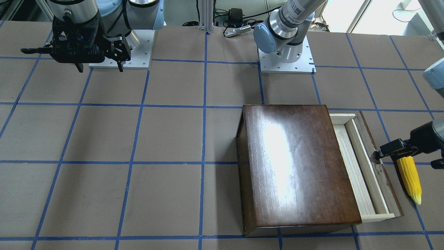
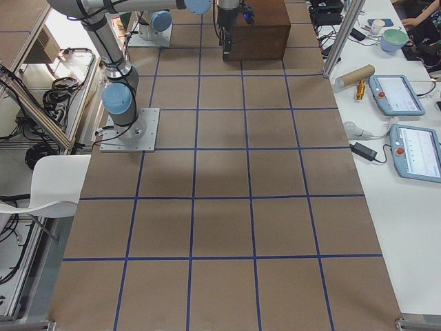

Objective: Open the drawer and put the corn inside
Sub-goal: 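Pull the drawer outward from the cabinet with the left gripper, then release the handle and lower the left gripper onto the yellow corn, then close the left gripper on the corn cob and lift it, then carry the corn over the open drawer and lower it inside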

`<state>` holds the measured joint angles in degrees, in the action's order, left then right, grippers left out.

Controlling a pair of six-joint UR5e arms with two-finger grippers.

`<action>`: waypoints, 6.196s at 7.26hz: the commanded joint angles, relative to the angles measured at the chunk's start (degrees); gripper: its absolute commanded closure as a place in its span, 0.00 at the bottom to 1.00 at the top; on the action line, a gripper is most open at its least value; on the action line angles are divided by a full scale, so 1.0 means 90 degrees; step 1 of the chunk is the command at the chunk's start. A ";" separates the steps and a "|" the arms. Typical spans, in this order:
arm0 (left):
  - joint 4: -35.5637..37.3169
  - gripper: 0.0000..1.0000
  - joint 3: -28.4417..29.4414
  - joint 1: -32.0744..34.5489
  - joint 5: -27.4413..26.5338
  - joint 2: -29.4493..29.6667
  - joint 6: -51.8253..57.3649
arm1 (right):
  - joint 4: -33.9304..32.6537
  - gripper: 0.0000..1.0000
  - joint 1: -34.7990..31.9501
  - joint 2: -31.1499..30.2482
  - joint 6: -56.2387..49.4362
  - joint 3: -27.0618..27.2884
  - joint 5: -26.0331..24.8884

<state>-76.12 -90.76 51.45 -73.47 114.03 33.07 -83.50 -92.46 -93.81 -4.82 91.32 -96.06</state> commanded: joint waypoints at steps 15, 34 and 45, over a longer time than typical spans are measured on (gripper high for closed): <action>0.1345 0.00 0.1168 -0.0287 -0.2040 0.1634 0.1101 | 0.0000 0.00 0.0000 0.0003 -0.0002 0.0000 0.0000; 0.1329 1.00 0.1167 -0.0180 -0.2002 0.1541 0.1053 | 0.0000 0.00 0.0000 0.0003 -0.0002 0.0000 0.0000; -0.0449 1.00 0.0925 0.2096 -0.1709 -0.0425 -0.1712 | 0.0000 0.00 0.0000 0.0003 -0.0002 0.0000 0.0010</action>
<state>-80.19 -81.76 69.01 -88.87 110.11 18.55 -83.50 -92.46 -93.85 -4.84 91.32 -95.99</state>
